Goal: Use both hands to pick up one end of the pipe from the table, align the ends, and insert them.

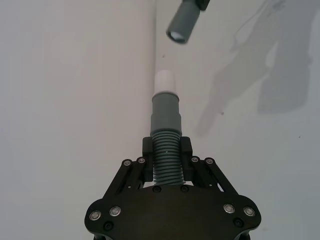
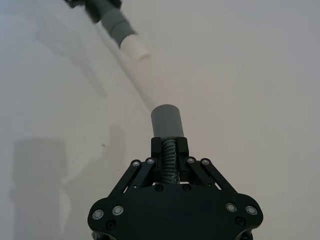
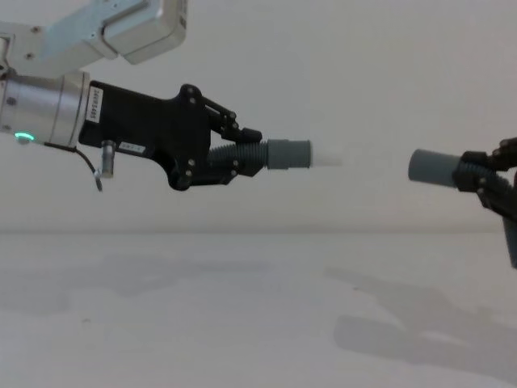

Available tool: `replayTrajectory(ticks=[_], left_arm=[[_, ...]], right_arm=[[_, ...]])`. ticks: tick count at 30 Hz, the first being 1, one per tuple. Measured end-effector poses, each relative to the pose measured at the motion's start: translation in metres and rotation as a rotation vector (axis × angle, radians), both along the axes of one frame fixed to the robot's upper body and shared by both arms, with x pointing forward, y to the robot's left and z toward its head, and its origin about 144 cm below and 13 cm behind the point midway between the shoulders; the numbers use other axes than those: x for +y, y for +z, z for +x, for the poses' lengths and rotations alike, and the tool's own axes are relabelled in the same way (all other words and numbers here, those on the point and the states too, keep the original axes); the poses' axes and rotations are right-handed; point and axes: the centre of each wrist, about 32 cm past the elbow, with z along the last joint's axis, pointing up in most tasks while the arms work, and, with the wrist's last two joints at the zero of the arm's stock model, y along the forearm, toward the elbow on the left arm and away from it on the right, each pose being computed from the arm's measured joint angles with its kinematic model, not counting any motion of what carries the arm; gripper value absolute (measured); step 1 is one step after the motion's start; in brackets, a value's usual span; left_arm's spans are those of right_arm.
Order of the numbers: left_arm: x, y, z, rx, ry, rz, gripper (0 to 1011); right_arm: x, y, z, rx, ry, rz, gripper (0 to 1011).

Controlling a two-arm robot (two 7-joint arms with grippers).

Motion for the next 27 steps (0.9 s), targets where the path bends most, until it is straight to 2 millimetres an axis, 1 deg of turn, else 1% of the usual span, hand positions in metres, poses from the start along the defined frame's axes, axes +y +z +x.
replayTrajectory(ticks=[5,12,19,27], left_arm=[[0.003,0.007,0.0,-0.077,-0.045,0.02,302],[0.006,0.013,0.0,-0.131,-0.078,0.035,302],[0.007,0.017,-0.001,-0.168,-0.102,0.047,302],[0.009,0.019,-0.001,-0.188,-0.115,0.053,302]], right_arm=[[0.003,0.001,0.005,0.033,0.019,-0.017,174],[0.008,0.001,0.012,0.055,0.053,-0.024,173],[0.009,0.003,0.02,0.017,0.109,0.001,172],[0.006,0.005,0.027,-0.05,0.197,0.024,168]])
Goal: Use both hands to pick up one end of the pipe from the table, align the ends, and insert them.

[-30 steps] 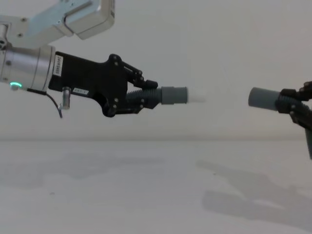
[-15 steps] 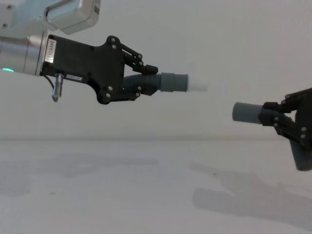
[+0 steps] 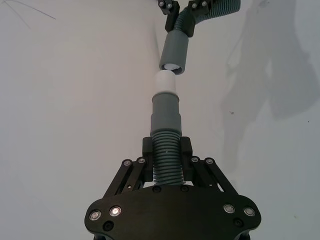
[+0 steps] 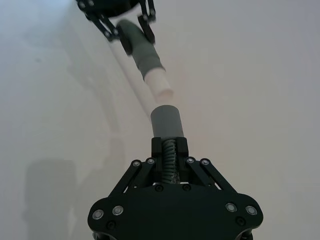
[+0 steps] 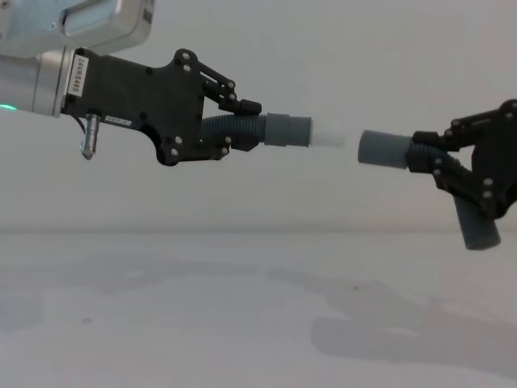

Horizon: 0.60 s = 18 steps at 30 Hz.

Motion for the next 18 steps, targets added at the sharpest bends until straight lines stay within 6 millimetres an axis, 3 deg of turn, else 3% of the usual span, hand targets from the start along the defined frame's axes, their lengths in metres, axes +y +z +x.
replayTrajectory(ticks=[18], left_arm=[[0.0007,0.0018,-0.0002,-0.018,-0.013,0.006,302]], right_arm=[[-0.0034,0.0052,0.0069,-0.075,0.141,-0.019,165]])
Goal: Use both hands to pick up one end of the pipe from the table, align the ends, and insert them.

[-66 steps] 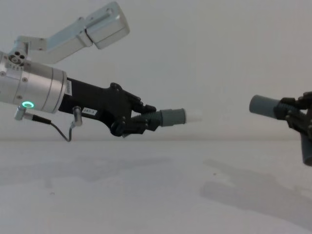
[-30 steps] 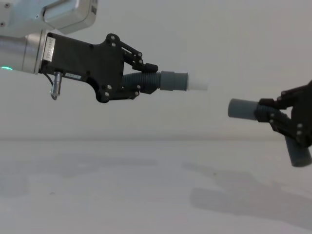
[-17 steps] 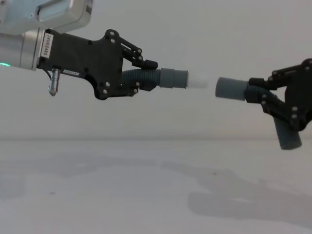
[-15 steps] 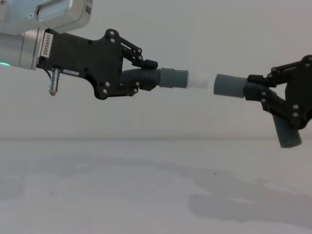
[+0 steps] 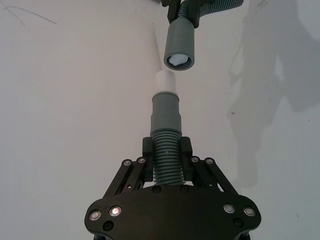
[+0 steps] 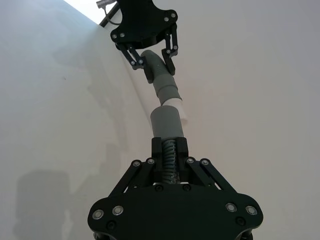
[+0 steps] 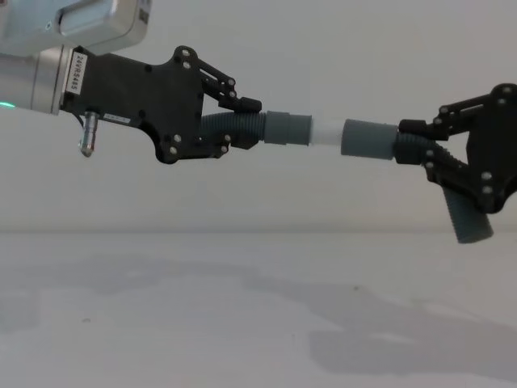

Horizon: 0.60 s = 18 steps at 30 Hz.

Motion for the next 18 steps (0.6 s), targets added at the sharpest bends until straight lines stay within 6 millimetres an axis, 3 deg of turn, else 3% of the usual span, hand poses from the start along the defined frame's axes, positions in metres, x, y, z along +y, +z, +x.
replayTrajectory(ticks=[18], left_arm=[[0.0003,0.0004,0.0,-0.003,-0.002,0.002,302]], right_arm=[[-0.0002,0.0033,0.003,0.006,-0.01,0.018,162]])
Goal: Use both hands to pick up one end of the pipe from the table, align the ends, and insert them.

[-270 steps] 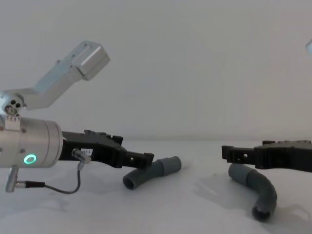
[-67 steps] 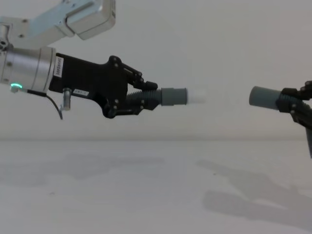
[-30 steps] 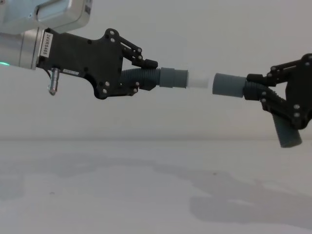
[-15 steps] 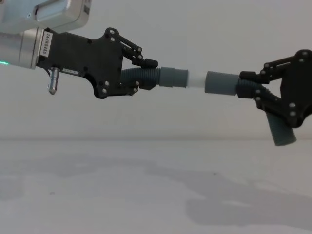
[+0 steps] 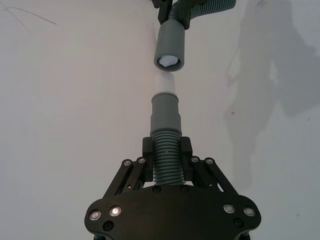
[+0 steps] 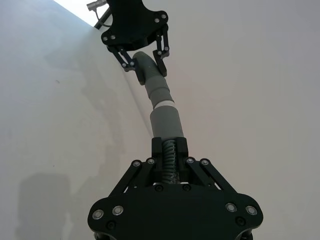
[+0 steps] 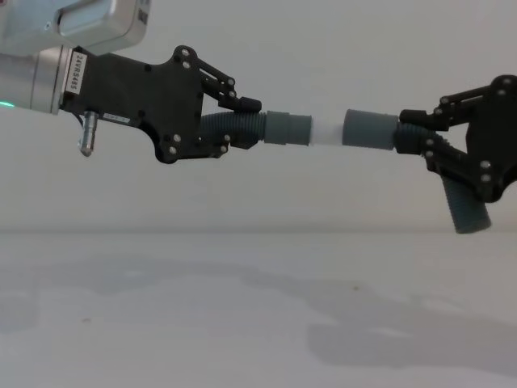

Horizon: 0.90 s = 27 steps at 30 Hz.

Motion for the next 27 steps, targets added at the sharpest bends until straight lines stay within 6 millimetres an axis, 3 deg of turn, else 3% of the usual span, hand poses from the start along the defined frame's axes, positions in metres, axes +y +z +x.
replayTrajectory(ticks=[27], left_arm=[[0.0,0.0,0.0,0.0,-0.001,0.0,302]], right_arm=[[-0.0048,0.003,0.0044,-0.001,-0.01,-0.017,157]])
